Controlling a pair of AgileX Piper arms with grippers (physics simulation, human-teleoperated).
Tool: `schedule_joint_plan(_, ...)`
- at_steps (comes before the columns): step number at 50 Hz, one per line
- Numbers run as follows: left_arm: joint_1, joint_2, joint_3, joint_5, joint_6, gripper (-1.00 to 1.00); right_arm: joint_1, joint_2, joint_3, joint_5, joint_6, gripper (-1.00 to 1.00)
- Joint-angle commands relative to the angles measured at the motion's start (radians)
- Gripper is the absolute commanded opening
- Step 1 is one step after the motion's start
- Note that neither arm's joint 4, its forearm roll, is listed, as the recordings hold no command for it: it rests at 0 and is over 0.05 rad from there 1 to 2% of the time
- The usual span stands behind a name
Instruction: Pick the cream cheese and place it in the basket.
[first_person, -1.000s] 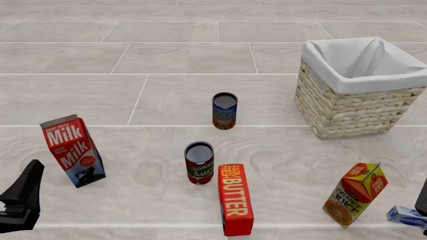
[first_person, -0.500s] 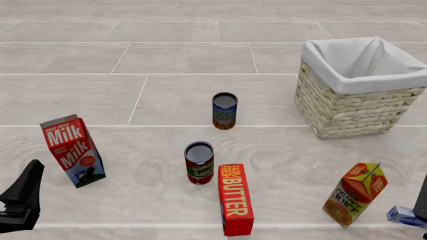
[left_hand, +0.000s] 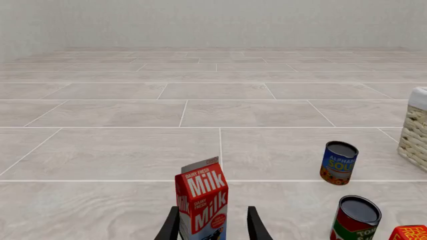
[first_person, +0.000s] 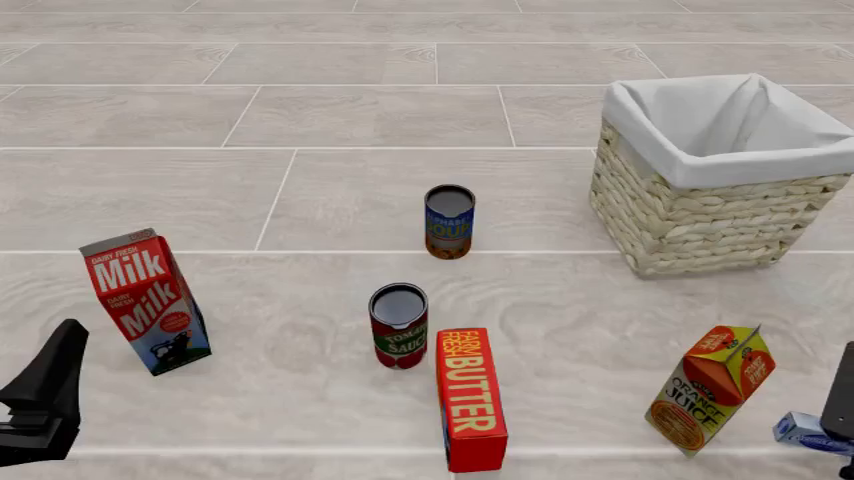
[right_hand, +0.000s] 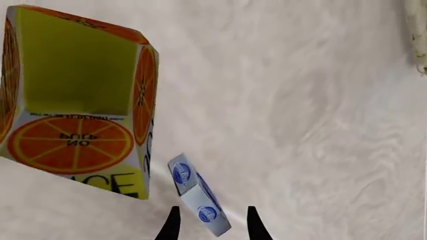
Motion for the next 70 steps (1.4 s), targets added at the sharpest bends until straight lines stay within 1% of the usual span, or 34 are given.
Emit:
schedule_joint_plan(1, 0.000, 0.000, 0.000, 0.000, 0.000, 1.00, 0.011, 0.052, 0.018, -0.048, 0.004, 1.00)
schedule_joint_plan(2, 0.000, 0.000, 0.000, 0.000, 0.000, 1.00, 0.037, 0.055, 0.014, -0.042, 0.032, 1.00)
schedule_joint_plan(8, 0.000, 0.000, 0.000, 0.000, 0.000, 1.00, 0.030, 0.087, 0.018, -0.075, 0.018, 1.00)
schedule_joint_plan(13, 0.000, 0.000, 0.000, 0.000, 0.000, 1.00, 0.047, 0.104, 0.011, -0.084, 0.037, 1.00)
schedule_joint_plan(23, 0.000, 0.000, 0.000, 0.000, 0.000, 1.00, 0.044, 0.125, 0.026, -0.118, 0.027, 1.00)
schedule_joint_plan(26, 0.000, 0.000, 0.000, 0.000, 0.000, 1.00, 0.041, 0.118, 0.031, -0.125, 0.012, 1.00)
schedule_joint_plan(27, 0.000, 0.000, 0.000, 0.000, 0.000, 1.00, 0.048, 0.108, 0.035, -0.129, 0.008, -1.00)
schedule_joint_plan(29, 0.000, 0.000, 0.000, 0.000, 0.000, 1.00, 0.051, 0.095, 0.032, -0.114, 0.009, -1.00)
schedule_joint_plan(38, 0.000, 0.000, 0.000, 0.000, 0.000, 1.00, 0.051, 0.062, 0.036, -0.104, 0.006, -1.00)
schedule_joint_plan(39, 0.000, 0.000, 0.000, 0.000, 0.000, 1.00, 0.052, 0.048, 0.040, -0.095, 0.003, -1.00)
schedule_joint_plan(41, 0.000, 0.000, 0.000, 0.000, 0.000, 1.00, 0.065, 0.022, 0.028, -0.072, 0.024, -1.00)
schedule_joint_plan(43, 0.000, 0.000, 0.000, 0.000, 0.000, 1.00, 0.056, 0.005, 0.026, -0.058, 0.012, -1.00)
schedule_joint_plan(45, 0.000, 0.000, 0.000, 0.000, 0.000, 1.00, 0.054, -0.008, 0.022, -0.045, 0.014, -1.00)
schedule_joint_plan(46, 0.000, 0.000, 0.000, 0.000, 0.000, 1.00, 0.054, -0.027, 0.009, -0.024, 0.025, -1.00)
schedule_joint_plan(48, 0.000, 0.000, 0.000, 0.000, 0.000, 1.00, 0.052, -0.037, 0.008, -0.013, 0.022, -1.00)
schedule_joint_plan(57, 0.000, 0.000, 0.000, 0.000, 0.000, 1.00, 0.045, -0.110, -0.009, 0.051, 0.040, -1.00)
schedule_joint_plan(59, 0.000, 0.000, 0.000, 0.000, 0.000, 1.00, 0.049, -0.131, -0.015, 0.071, 0.054, -1.00)
schedule_joint_plan(67, 0.000, 0.000, 0.000, 0.000, 0.000, 1.00, 0.050, -0.194, -0.023, 0.130, 0.066, -1.00)
schedule_joint_plan(68, 0.000, 0.000, 0.000, 0.000, 0.000, 1.00, 0.054, -0.201, -0.027, 0.136, 0.073, -1.00)
schedule_joint_plan(70, 0.000, 0.000, 0.000, 0.000, 0.000, 1.00, 0.080, -0.228, -0.041, 0.165, 0.111, -1.00)
